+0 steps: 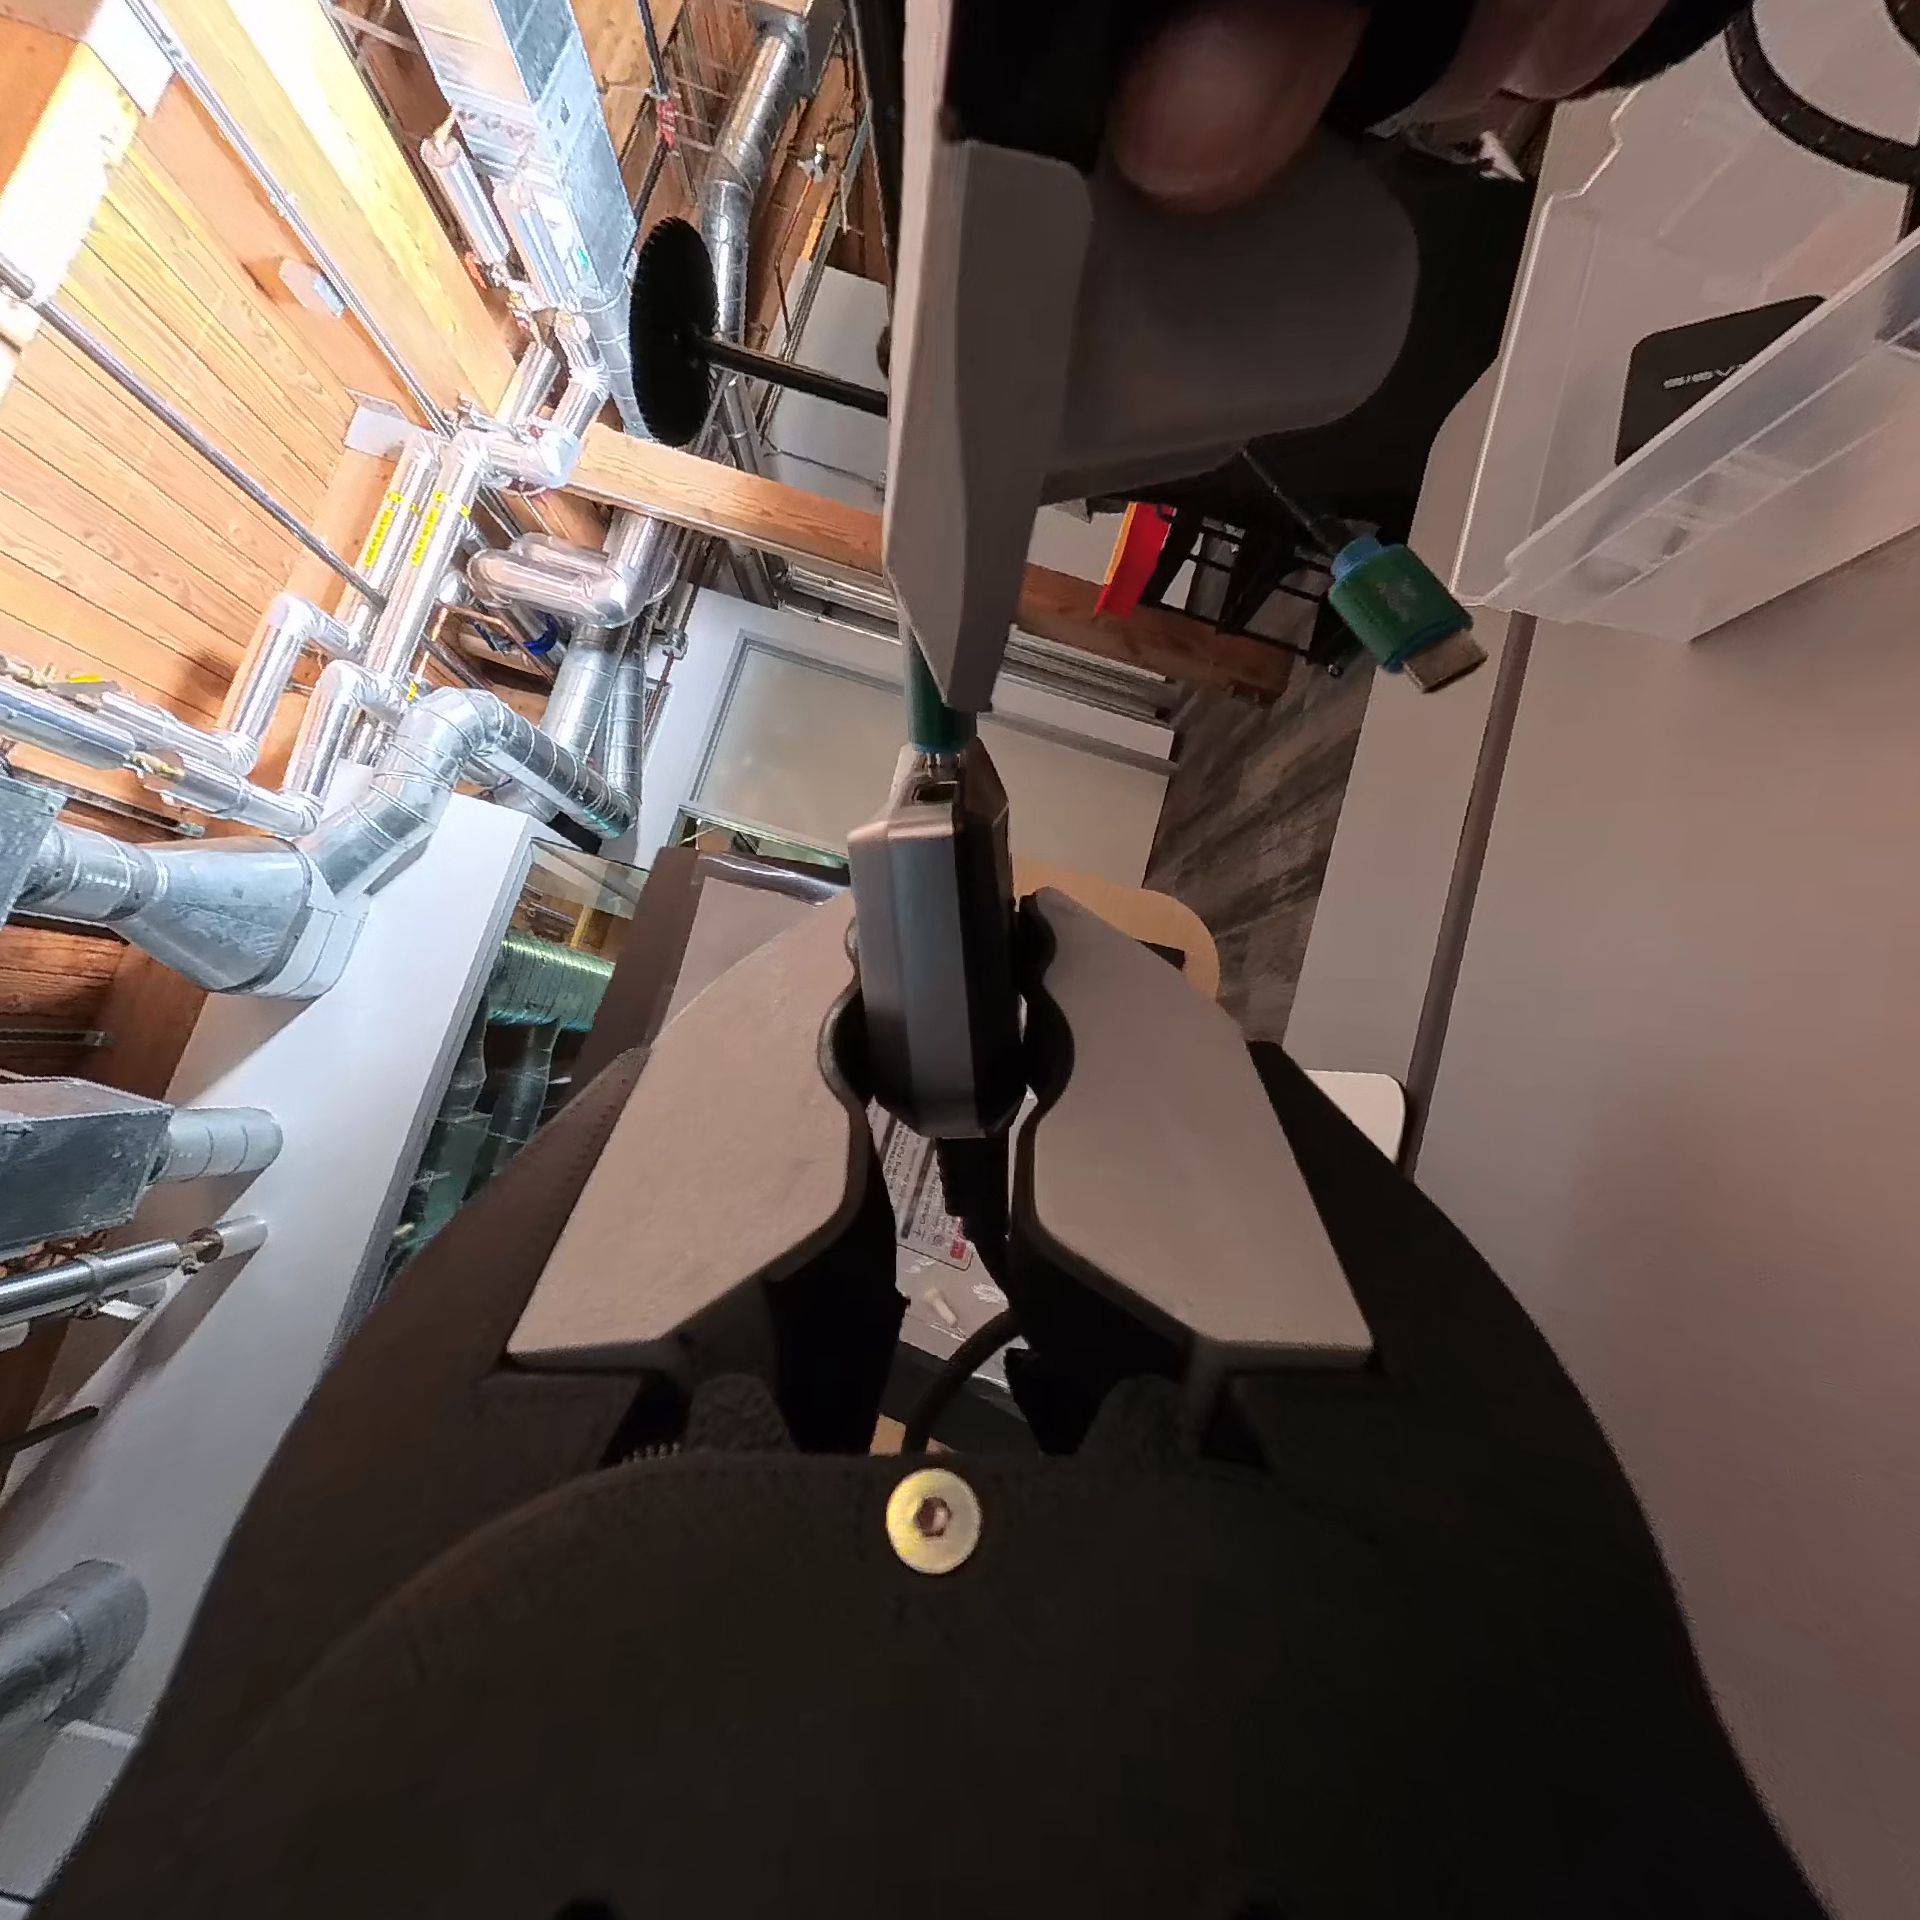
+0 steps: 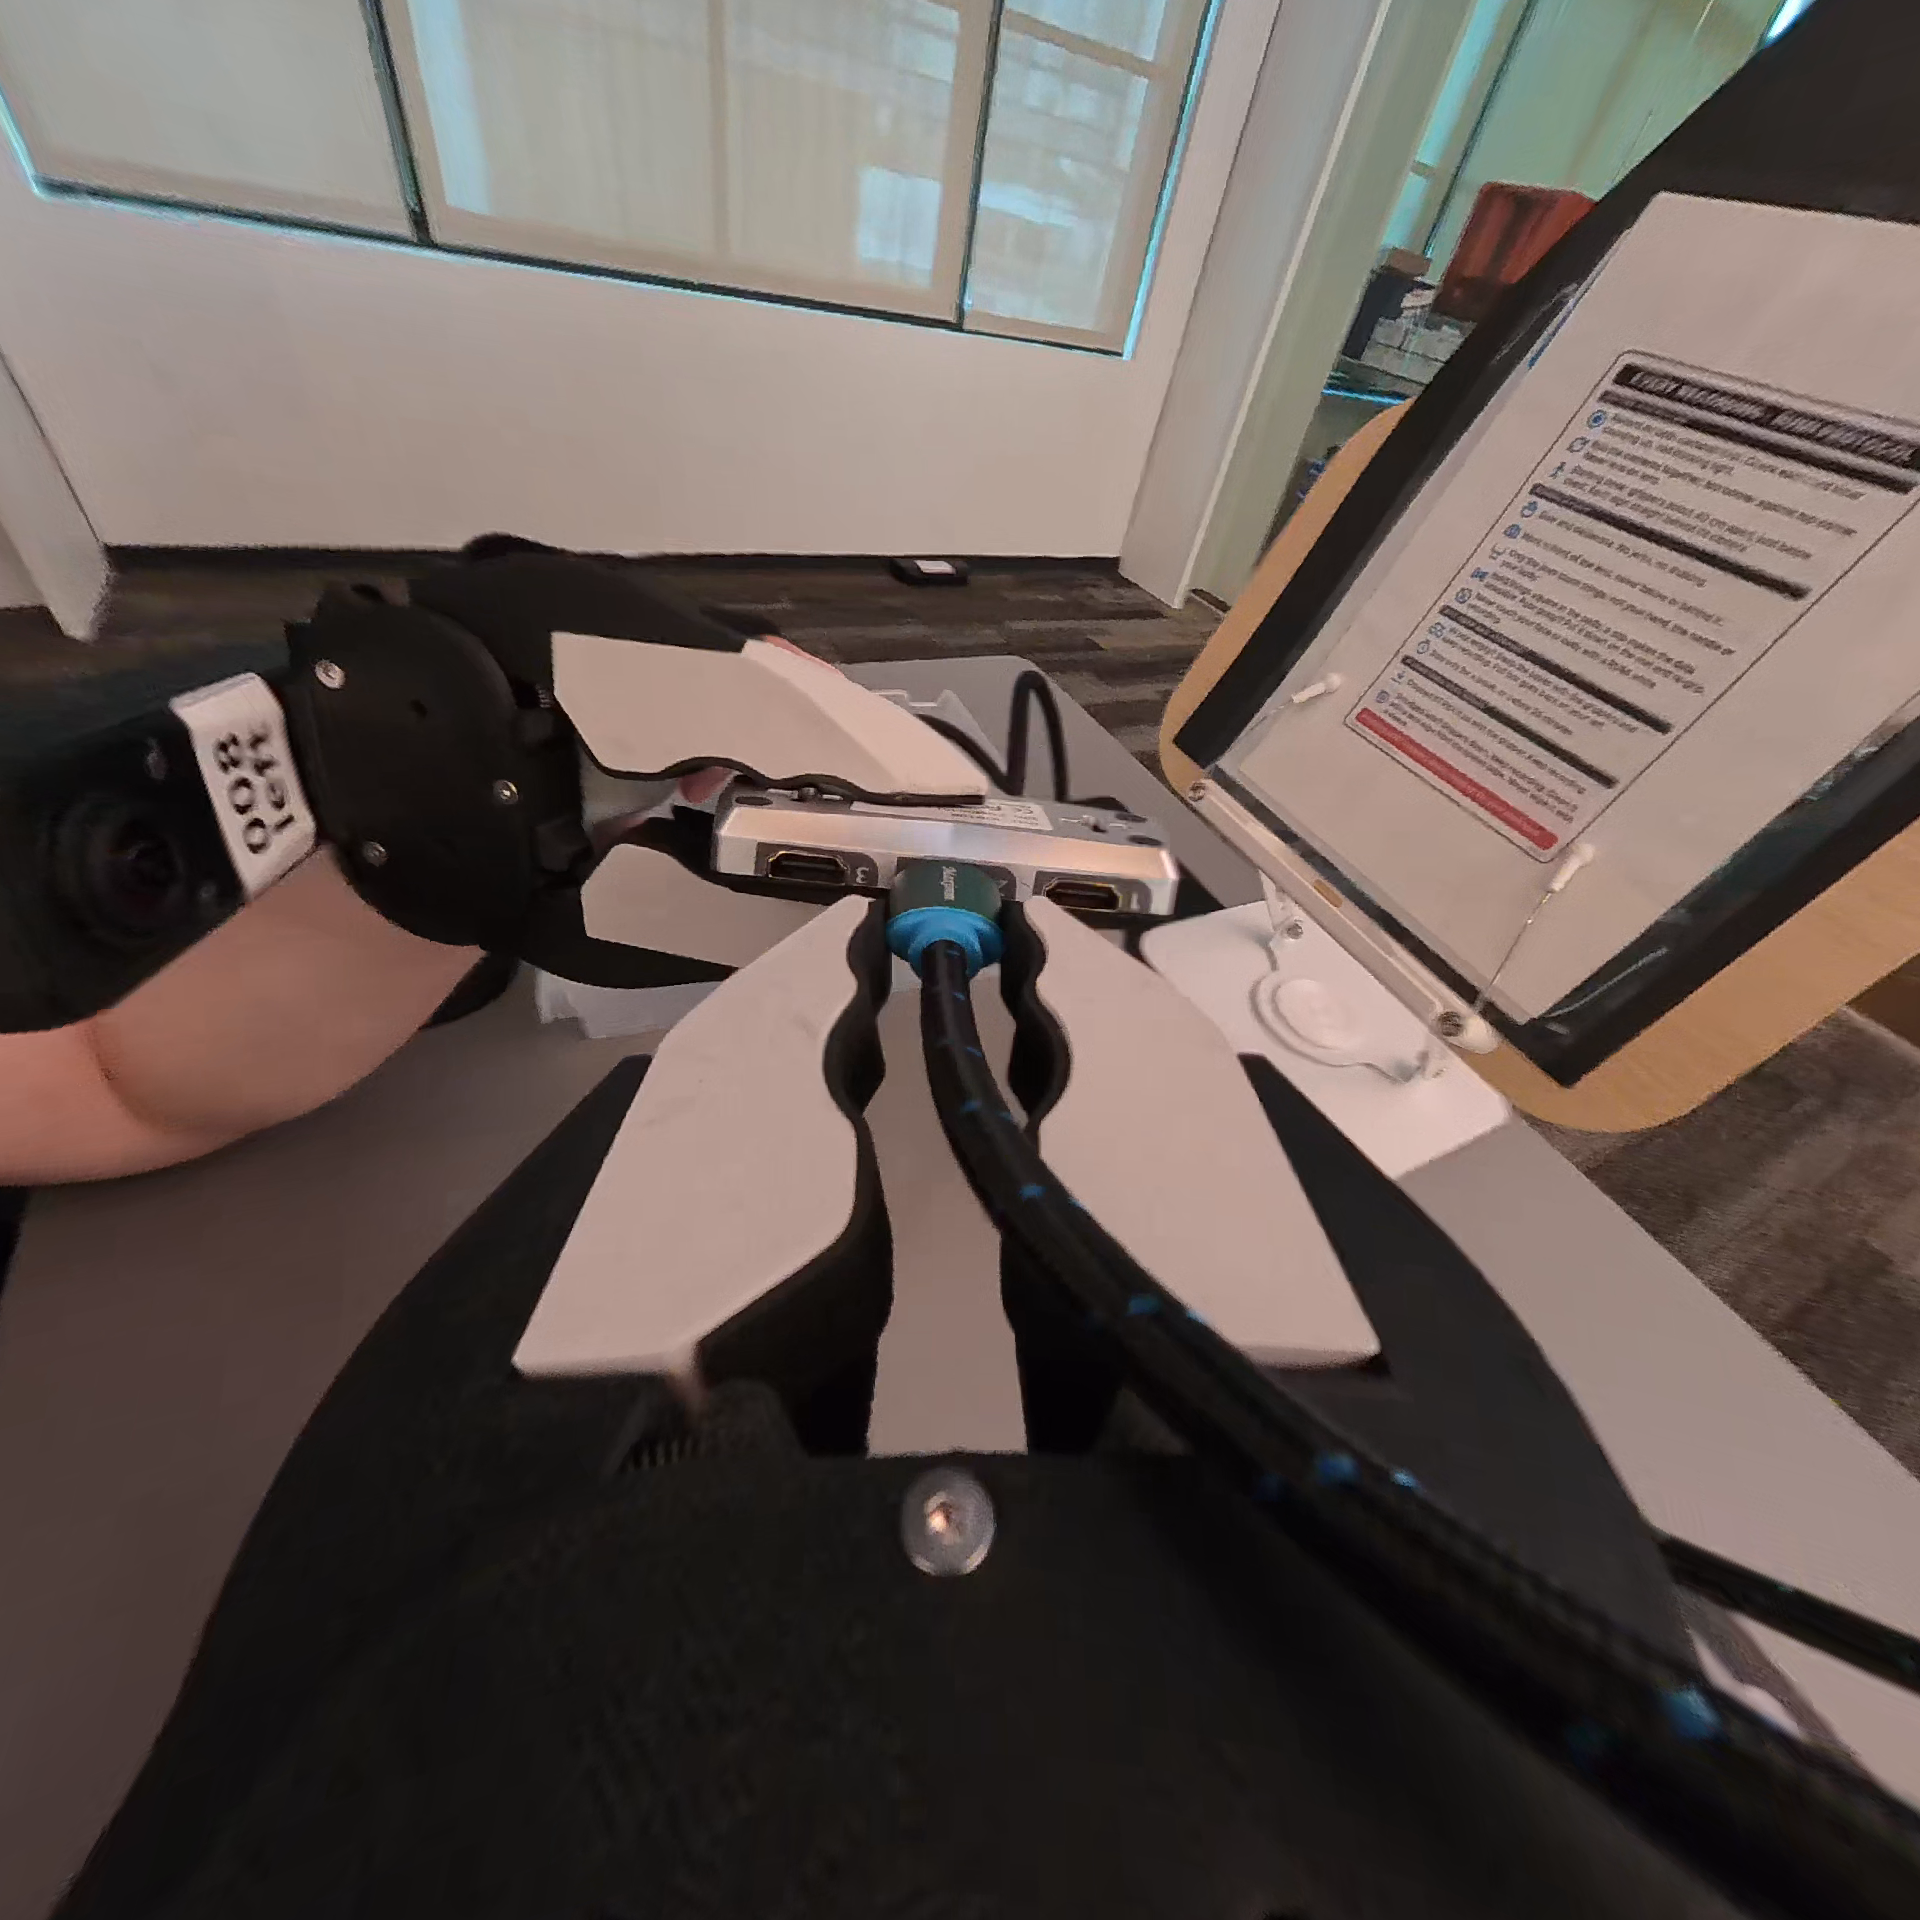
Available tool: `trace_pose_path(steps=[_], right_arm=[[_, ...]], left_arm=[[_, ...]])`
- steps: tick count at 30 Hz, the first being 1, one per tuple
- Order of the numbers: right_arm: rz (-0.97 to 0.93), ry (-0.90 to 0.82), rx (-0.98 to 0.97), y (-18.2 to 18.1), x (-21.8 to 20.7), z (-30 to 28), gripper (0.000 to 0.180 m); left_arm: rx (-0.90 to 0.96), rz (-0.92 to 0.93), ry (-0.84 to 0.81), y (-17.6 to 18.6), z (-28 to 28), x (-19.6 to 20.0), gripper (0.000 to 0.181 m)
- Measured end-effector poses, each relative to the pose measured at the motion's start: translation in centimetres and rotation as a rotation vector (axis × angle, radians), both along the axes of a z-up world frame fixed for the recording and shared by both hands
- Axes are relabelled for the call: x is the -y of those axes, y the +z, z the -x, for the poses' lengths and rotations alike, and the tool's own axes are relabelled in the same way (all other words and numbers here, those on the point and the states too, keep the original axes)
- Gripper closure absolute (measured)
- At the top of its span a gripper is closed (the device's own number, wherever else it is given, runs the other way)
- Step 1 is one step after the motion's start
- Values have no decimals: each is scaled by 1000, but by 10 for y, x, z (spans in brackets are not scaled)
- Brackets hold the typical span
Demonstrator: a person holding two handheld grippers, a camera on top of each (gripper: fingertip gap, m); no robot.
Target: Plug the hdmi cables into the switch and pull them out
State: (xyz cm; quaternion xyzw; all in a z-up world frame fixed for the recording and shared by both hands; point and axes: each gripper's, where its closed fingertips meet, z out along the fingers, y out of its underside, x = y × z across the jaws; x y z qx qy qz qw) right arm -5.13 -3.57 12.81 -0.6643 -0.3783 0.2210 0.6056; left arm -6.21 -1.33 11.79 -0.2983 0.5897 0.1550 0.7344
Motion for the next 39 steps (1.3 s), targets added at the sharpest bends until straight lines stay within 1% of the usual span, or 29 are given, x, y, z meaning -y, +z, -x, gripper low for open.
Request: trace_pose_path(steps=[2,4,8,10,12,14,19,24,28,33,39], right_arm=[[58,51,-65,1,3,-1,157],[74,57,-67,-2,1,-3,157],[32,-30,37,-7,-3,-4,158],[28,-37,41,-5,0,-3,158],[80,14,-40,-1,3,-3,158],[118,37,-95,-1,1,-5,158],[45,-21,6,-2,1,-3,158],[75,22,-26,1,7,-6,158],[33,-73,81,-5,2,-7,158],[86,-11,4,-2,7,-7,158],[14,-91,127,-5,5,-8,158]], left_arm=[[-5,-5,6,1,-1,3,159],[-18,-2,16,-1,-2,1,158],[-27,10,11,-7,-3,-4,158],[-18,14,0,-5,-3,-1,159],[-11,7,1,-1,-3,2,159],[-23,13,36,-1,-3,1,159],[-16,42,12,-3,-2,0,159],[-16,52,8,0,-5,6,159],[-32,61,20,-6,-5,0,158],[-28,63,14,-3,-5,5,158],[-28,120,-12,-8,-6,2,158]])
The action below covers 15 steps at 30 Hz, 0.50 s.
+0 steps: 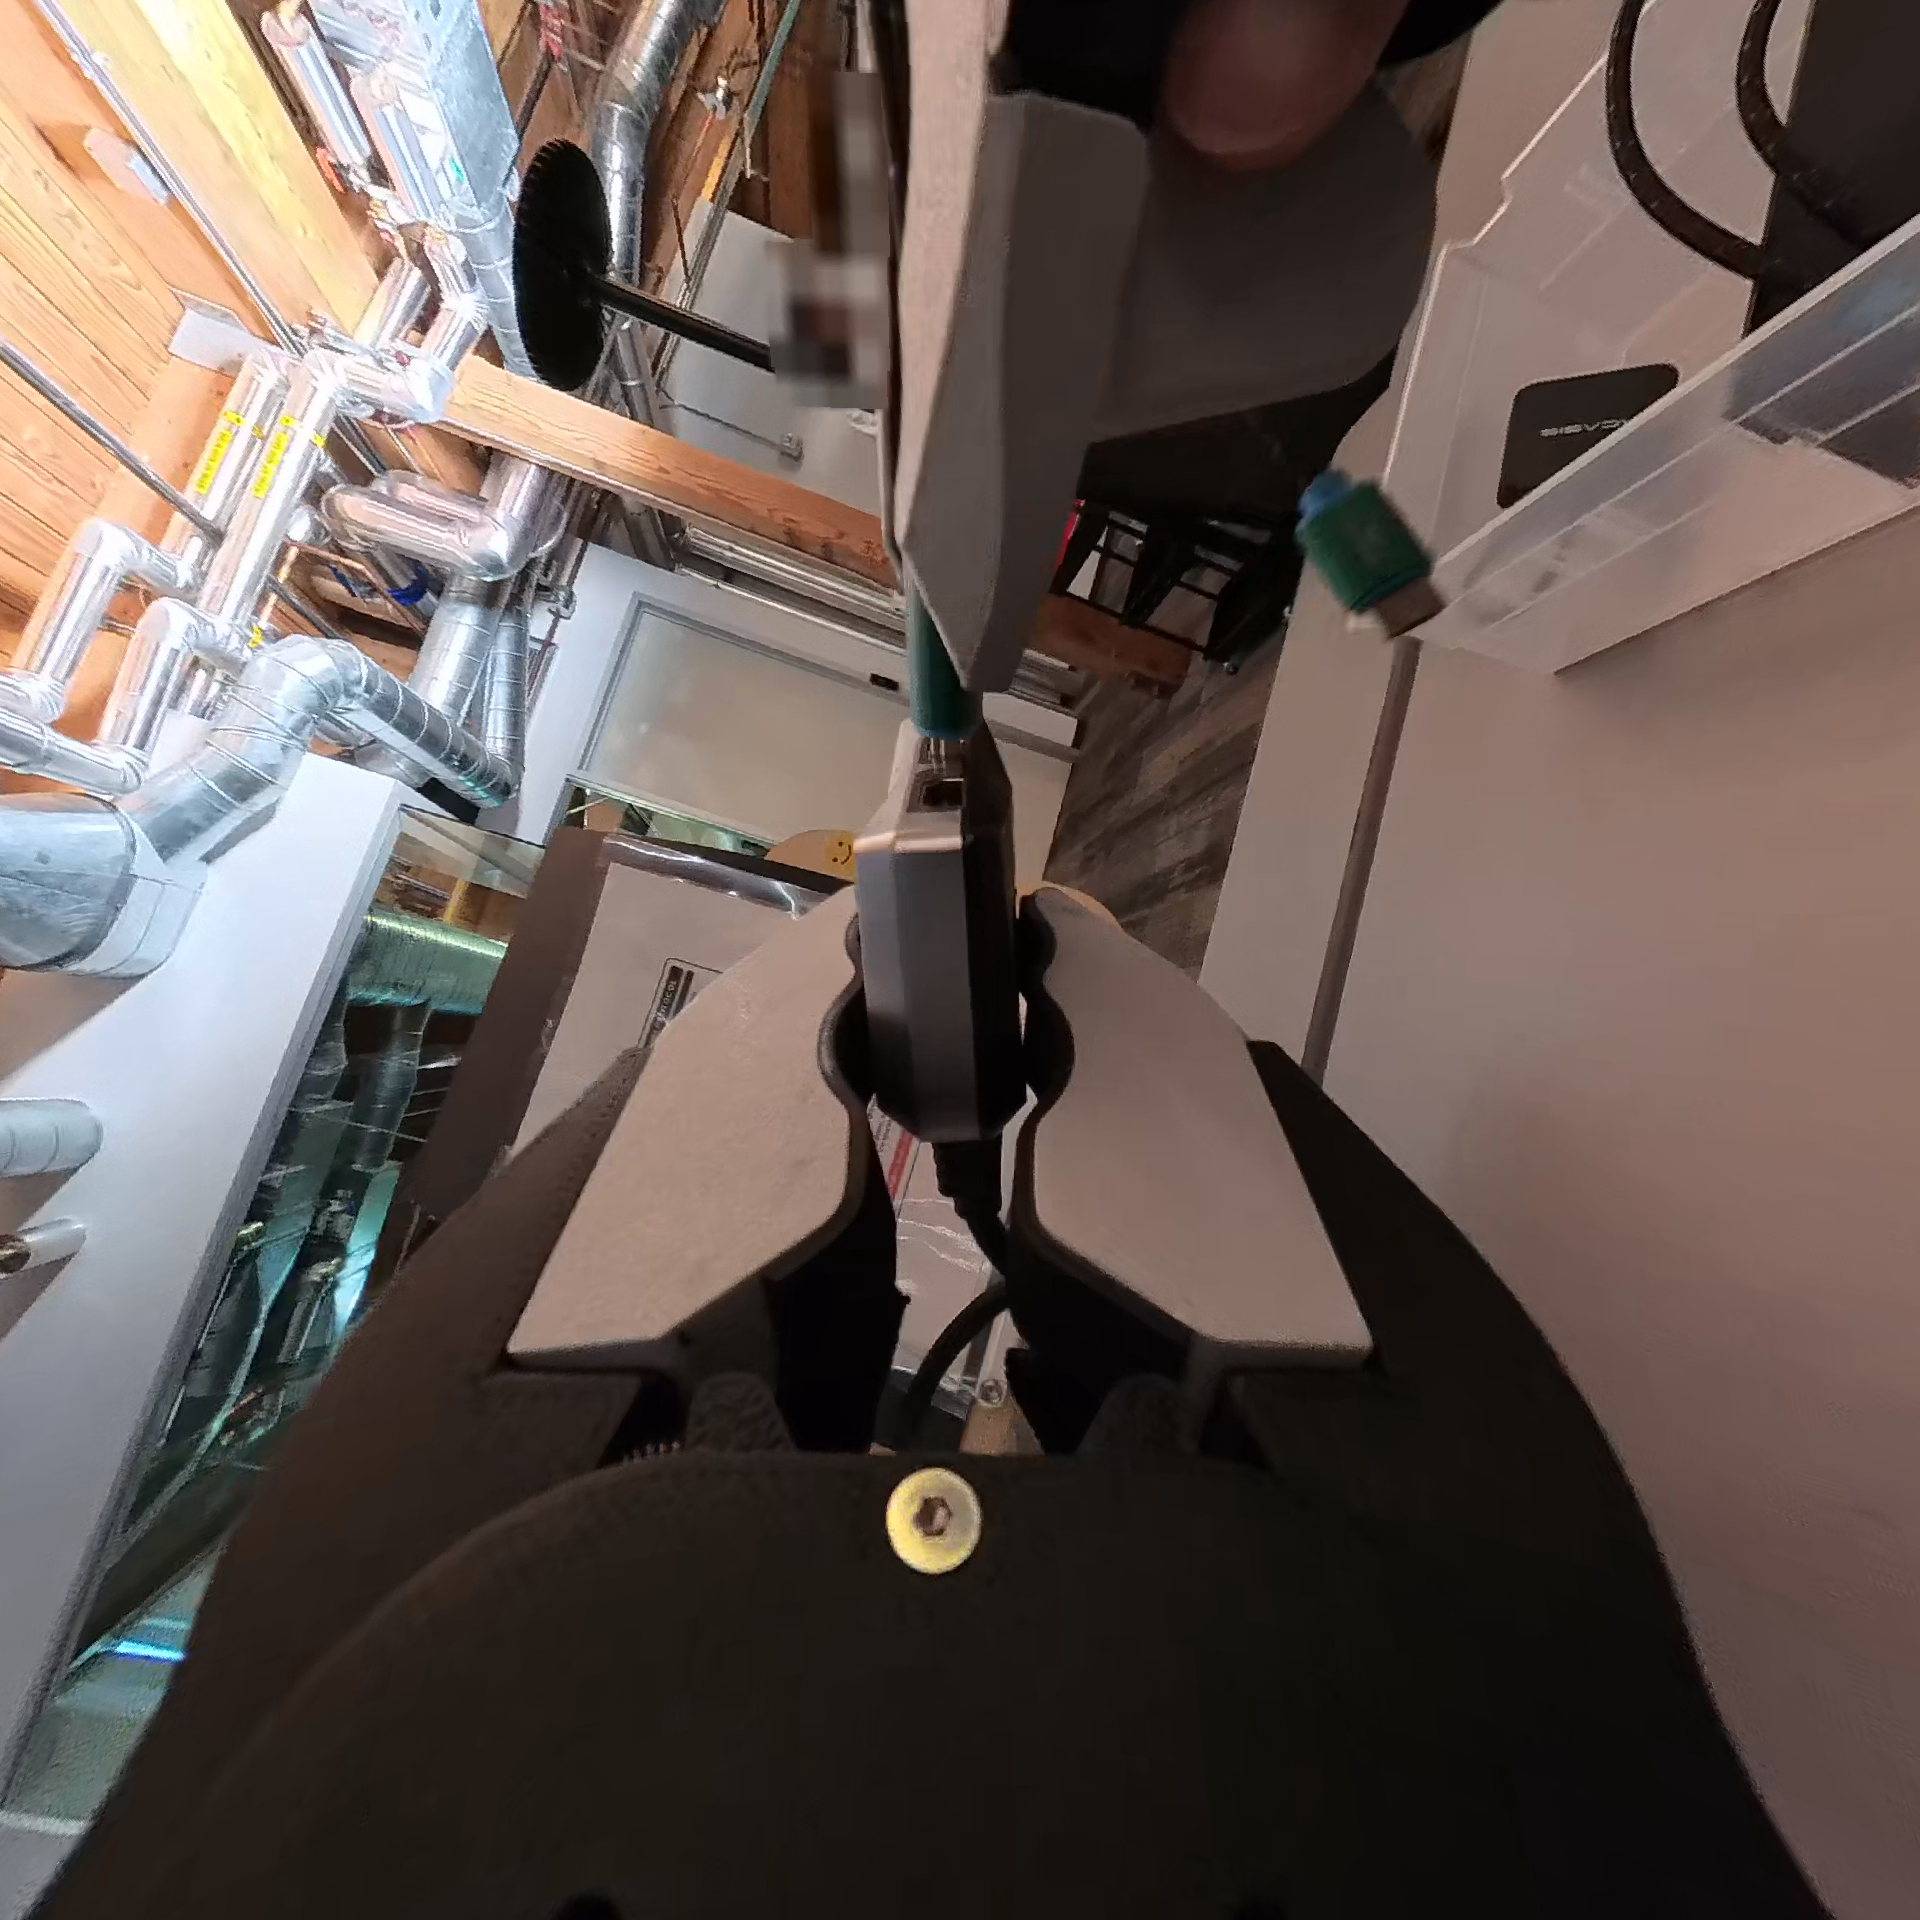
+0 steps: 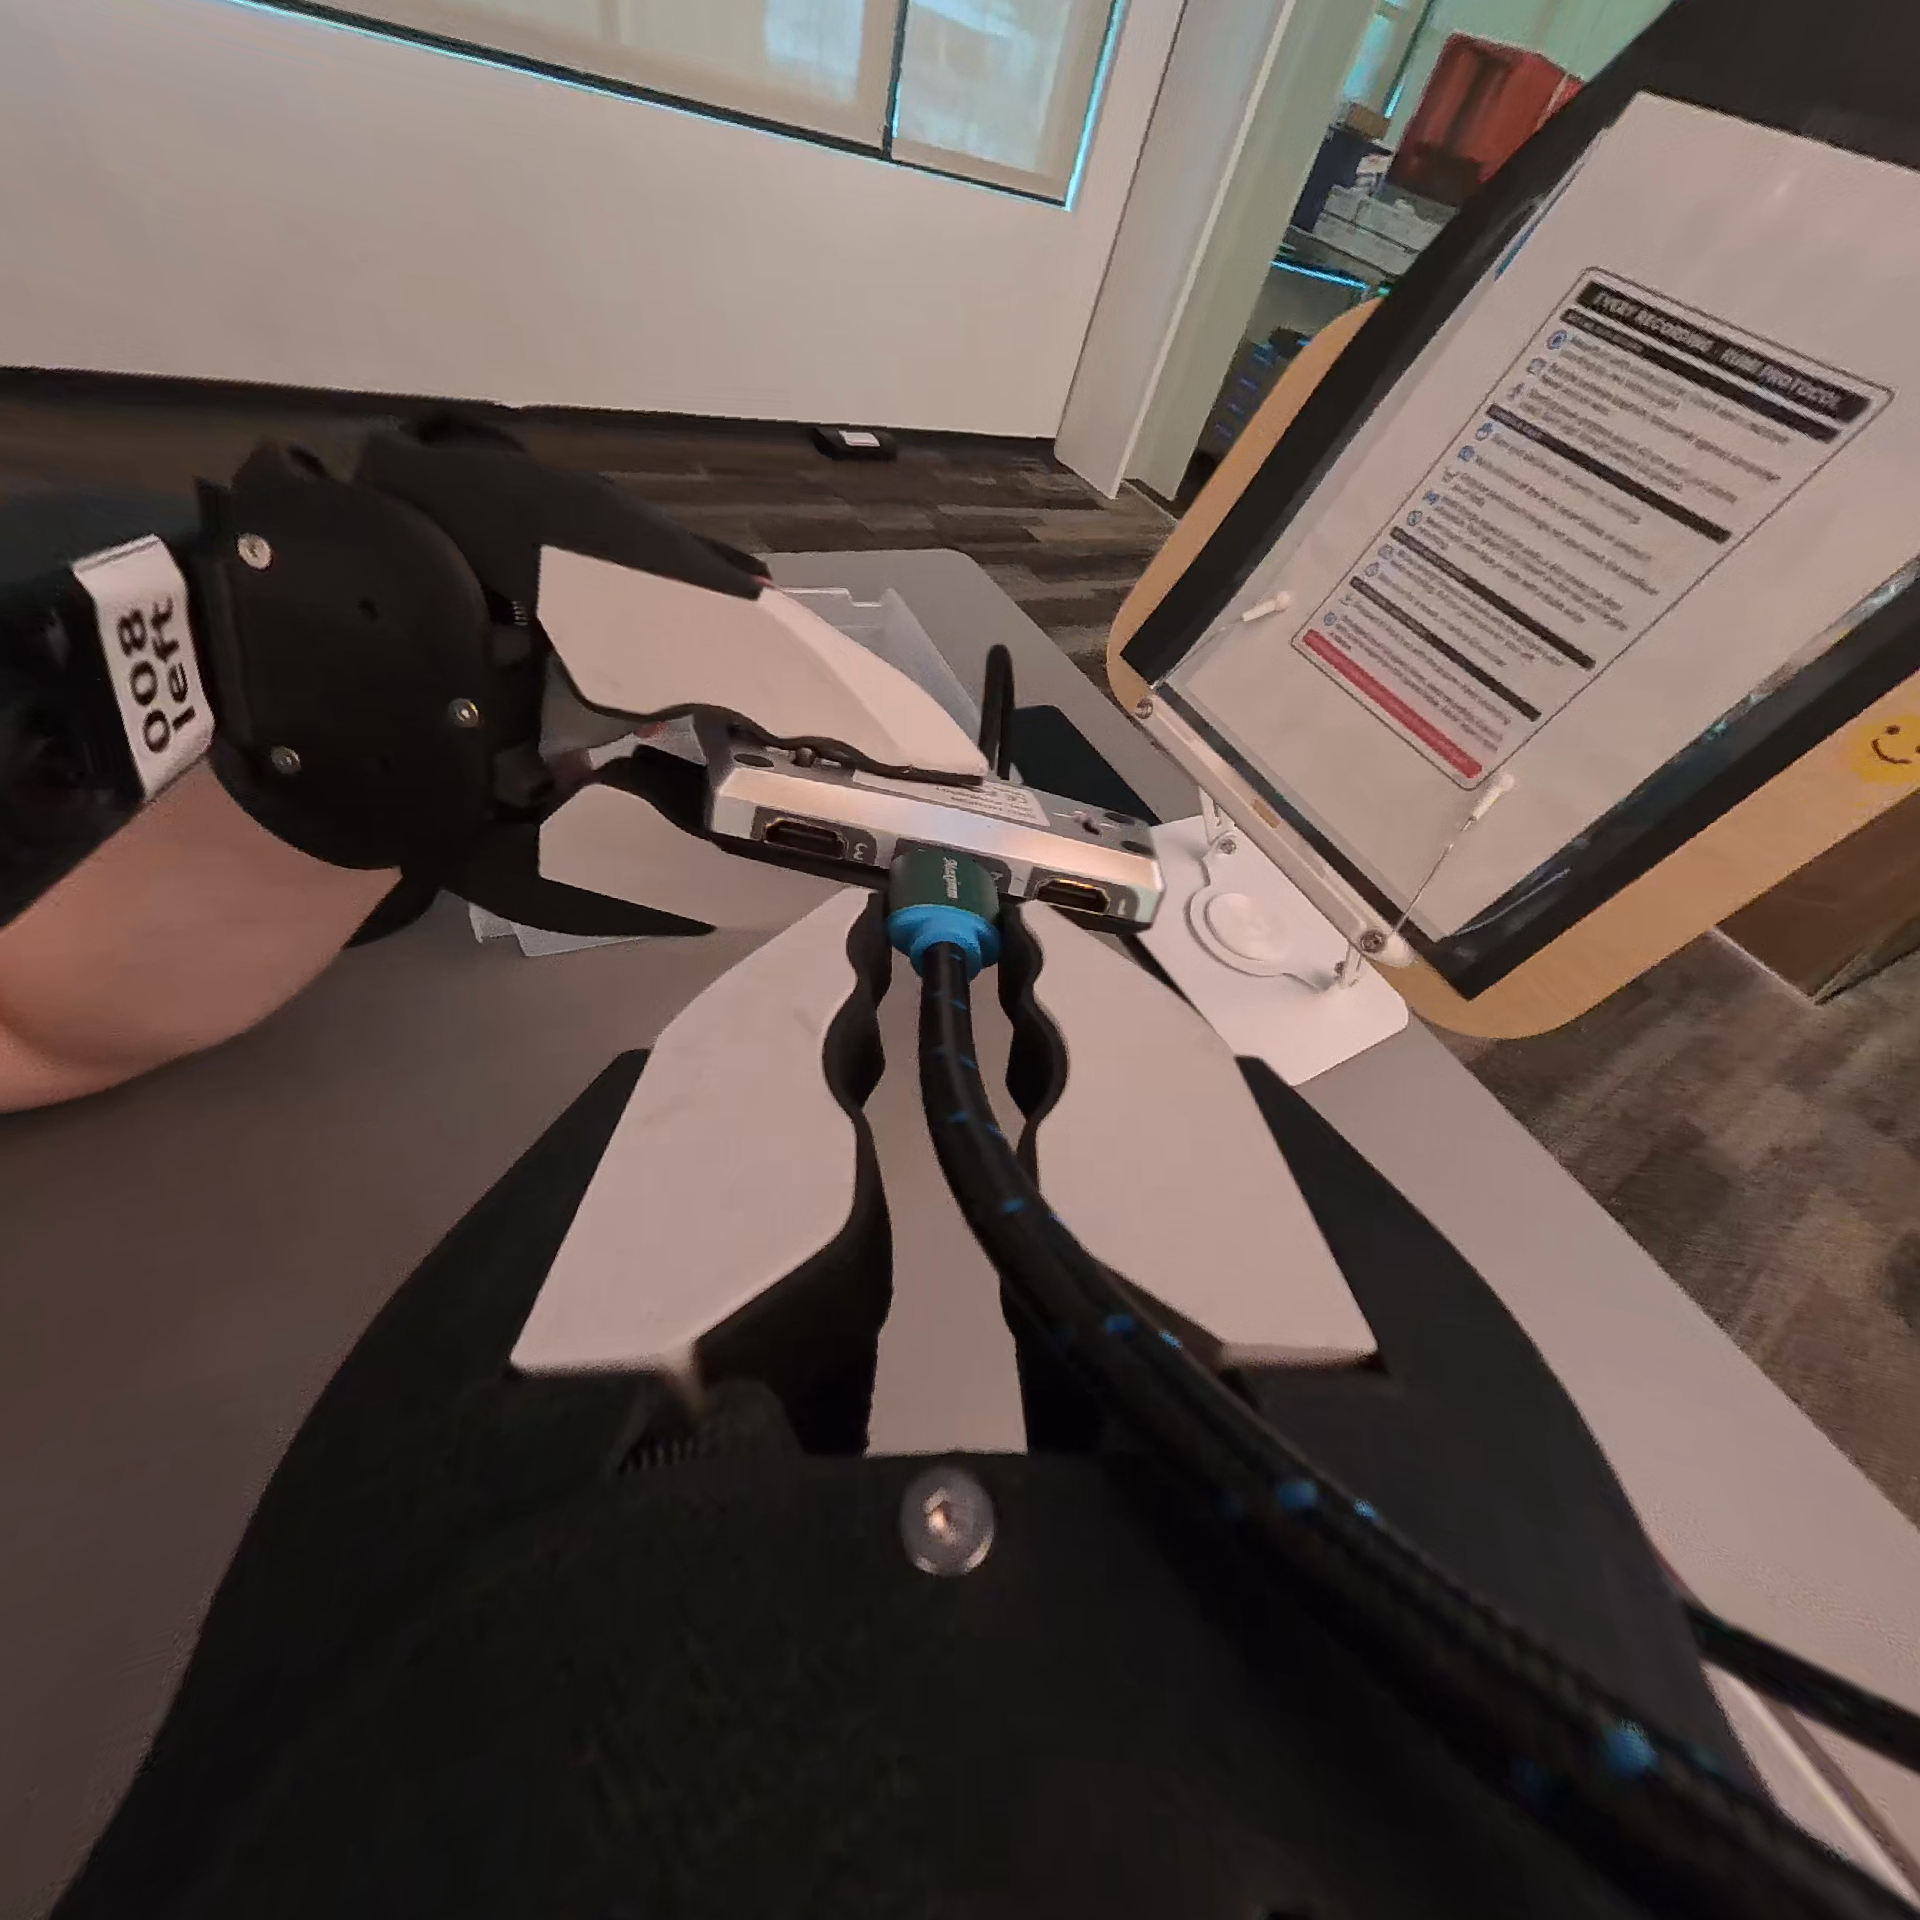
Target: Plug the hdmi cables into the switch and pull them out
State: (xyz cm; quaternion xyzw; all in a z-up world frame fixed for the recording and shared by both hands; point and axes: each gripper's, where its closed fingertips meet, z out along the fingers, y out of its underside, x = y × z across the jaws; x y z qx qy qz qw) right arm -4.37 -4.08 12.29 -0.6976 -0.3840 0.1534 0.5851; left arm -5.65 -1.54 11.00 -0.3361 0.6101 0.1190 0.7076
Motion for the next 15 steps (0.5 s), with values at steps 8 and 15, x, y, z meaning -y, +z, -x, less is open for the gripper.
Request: trace_pose_path(steps=[8,15], right_arm=[[81,68,-126,1,0,1,157],[51,50,-107,5,3,1,158]], left_arm=[[-10,-74,34,4,2,-1,158],[-2,-62,42,7,2,2,157]])
